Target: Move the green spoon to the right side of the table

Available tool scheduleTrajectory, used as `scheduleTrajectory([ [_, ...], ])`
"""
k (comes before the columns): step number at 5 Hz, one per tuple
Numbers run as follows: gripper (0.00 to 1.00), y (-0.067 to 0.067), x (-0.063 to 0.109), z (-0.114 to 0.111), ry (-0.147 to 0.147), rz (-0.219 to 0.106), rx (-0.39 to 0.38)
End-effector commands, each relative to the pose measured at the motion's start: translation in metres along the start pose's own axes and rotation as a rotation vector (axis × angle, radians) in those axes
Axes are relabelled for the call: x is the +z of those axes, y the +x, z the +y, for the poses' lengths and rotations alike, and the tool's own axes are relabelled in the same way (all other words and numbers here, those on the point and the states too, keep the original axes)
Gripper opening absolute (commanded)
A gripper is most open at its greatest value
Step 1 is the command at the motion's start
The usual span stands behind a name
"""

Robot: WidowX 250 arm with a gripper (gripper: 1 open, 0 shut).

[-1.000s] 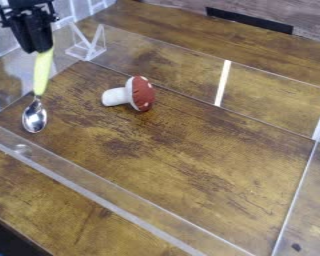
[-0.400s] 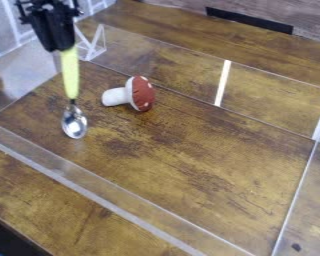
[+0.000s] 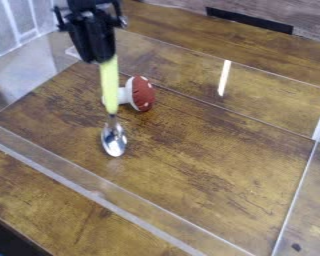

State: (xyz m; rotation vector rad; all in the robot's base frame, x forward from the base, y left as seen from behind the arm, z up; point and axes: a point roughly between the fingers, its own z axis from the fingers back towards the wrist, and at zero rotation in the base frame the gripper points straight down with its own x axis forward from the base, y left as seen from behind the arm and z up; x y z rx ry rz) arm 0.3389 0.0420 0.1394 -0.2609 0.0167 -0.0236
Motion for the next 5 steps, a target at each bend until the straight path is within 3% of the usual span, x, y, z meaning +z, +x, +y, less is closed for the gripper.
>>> scheduleTrajectory([
  [1, 0.00, -0.016, 0.014, -0.044, 0.033, -0.069, -0.097],
  [3, 0.00, -0.043, -0.031, -0.080, 0.053, -0.022, -0.157],
  [4, 0.00, -0.054, -0.043, -0.096, 0.048, -0.003, -0.181],
  [5, 0.00, -0.063, -0.071, -0.109, 0.043, 0.017, -0.187],
])
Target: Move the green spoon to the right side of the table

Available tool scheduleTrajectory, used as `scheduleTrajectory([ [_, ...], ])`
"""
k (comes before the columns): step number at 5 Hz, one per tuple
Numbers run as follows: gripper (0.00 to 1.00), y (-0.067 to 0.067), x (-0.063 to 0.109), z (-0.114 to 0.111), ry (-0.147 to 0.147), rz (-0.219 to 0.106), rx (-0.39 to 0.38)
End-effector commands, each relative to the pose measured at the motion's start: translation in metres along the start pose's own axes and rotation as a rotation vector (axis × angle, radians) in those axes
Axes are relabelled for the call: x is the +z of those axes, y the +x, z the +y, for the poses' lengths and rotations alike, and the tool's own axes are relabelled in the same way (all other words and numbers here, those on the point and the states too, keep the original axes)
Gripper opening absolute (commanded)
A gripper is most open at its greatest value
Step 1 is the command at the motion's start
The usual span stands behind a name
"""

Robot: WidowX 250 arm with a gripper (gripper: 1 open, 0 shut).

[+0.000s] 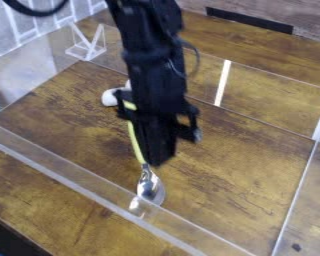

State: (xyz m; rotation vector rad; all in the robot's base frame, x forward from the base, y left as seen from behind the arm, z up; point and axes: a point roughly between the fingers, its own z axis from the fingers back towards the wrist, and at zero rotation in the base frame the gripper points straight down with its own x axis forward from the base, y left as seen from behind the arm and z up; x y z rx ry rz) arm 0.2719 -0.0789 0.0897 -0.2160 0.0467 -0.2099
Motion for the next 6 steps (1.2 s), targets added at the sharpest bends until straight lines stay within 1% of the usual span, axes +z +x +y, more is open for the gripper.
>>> scheduleTrajectory([
  [1, 0.00, -0.003, -0.014, -0.010, -0.008, -0.010, -0.006],
  [2, 0.00, -0.001, -0.028, -0.024, -0.024, 0.002, -0.039],
  [3, 0.00, 0.007, -0.022, -0.032, -0.019, 0.007, -0.046],
  [4, 0.00, 0.019, -0.017, -0.043, -0.017, 0.012, -0.053],
  [5, 0.00, 0.027, -0.017, -0.047, -0.017, 0.019, -0.043],
  [6, 0.00, 0.028, -0.013, -0.044, -0.012, 0.035, -0.040],
])
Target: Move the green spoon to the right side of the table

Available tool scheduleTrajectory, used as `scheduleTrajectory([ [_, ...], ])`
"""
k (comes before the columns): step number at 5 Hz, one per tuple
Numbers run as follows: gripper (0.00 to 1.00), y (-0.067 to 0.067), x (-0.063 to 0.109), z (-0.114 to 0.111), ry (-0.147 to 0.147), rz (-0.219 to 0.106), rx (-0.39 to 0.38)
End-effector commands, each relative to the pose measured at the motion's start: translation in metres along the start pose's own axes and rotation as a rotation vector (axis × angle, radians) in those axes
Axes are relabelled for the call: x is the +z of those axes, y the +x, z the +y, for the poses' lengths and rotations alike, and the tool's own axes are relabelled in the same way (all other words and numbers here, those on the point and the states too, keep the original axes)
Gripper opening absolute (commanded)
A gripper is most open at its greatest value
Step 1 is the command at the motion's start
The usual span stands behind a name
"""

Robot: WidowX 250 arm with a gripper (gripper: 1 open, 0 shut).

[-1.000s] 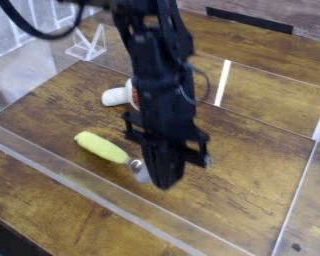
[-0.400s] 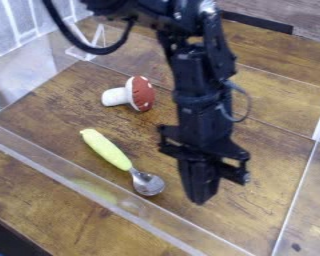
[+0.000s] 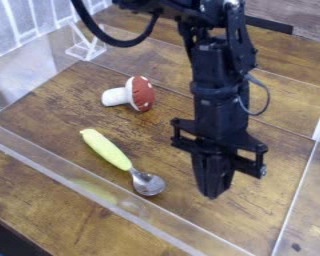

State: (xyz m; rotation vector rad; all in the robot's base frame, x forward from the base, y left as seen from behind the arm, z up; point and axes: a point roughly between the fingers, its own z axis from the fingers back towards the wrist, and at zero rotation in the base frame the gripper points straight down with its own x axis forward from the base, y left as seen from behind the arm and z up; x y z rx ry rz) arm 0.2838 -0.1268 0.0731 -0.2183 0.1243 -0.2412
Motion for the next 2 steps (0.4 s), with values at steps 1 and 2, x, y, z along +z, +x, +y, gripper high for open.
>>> scheduleTrajectory([
  [1, 0.00, 0.0062, 0.0158, -0.0025, 0.003, -0.030, -0.020],
  [2, 0.00, 0.0064, 0.0201, 0.0005, 0.007, -0.017, -0.013],
])
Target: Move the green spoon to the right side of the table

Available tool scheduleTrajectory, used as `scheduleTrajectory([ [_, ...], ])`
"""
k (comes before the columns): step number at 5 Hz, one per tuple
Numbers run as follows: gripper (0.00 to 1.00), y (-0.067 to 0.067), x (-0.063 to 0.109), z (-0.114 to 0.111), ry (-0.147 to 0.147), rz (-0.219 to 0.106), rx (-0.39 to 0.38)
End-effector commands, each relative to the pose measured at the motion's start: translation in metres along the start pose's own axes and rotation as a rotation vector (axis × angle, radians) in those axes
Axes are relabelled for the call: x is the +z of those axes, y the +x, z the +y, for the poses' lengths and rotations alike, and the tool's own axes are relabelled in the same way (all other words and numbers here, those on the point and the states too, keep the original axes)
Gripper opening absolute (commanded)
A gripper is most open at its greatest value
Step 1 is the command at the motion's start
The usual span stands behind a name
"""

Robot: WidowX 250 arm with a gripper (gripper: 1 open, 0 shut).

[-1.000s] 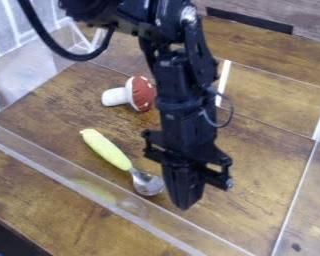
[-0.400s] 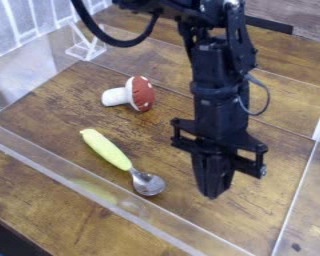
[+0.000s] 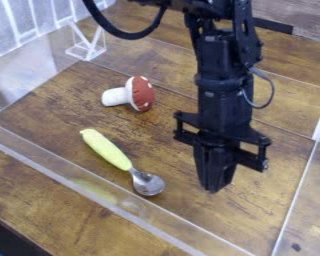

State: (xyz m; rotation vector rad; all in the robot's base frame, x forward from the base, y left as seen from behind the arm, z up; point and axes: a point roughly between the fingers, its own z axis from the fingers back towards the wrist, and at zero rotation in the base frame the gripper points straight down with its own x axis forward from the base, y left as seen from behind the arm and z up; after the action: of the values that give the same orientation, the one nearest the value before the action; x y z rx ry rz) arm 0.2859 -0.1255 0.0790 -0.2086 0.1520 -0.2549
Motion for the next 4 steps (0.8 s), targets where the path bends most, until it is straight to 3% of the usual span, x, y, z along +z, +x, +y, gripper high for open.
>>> scheduleTrajectory([
  [1, 0.00, 0.0051, 0.0173, 0.0028, 0.003, -0.036, 0.003],
  [4, 0.00, 0.0029, 0.0240, 0.0098, 0.012, -0.004, 0.021],
])
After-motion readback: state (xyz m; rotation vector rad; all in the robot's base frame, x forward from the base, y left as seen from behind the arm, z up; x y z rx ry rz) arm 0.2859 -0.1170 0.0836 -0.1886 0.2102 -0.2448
